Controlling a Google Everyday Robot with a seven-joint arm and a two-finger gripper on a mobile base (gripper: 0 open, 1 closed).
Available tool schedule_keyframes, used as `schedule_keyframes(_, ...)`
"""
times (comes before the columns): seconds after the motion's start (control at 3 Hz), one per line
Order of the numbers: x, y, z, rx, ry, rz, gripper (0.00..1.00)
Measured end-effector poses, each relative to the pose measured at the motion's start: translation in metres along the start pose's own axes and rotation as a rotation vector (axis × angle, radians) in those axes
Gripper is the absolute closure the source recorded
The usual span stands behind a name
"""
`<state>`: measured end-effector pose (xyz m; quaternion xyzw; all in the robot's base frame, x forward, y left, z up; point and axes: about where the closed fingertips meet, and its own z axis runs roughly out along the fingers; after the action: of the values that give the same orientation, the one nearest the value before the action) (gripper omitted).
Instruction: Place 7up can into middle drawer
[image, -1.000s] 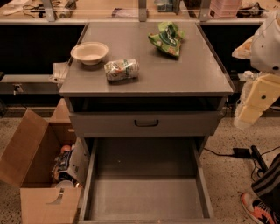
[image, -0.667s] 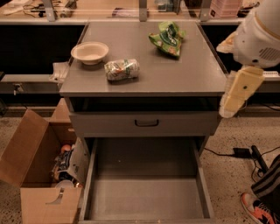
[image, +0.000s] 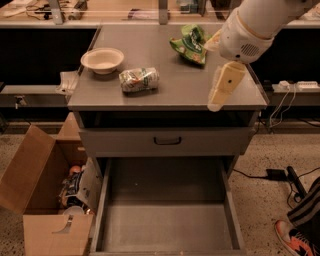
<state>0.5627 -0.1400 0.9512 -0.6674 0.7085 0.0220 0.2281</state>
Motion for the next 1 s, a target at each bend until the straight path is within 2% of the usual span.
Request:
schedule_keyframes(0.33, -0.040, -0.022, 0.038, -0.034, -0.135, -0.016, 0.00)
schedule_keyframes(0.67, -0.045, -0.029, 0.046, -0.031, -0.143, -0.031, 0.00)
schedule_keyframes(1.0, -0.057, -0.053, 0.070, -0.028, -0.178, -0.043, 0.00)
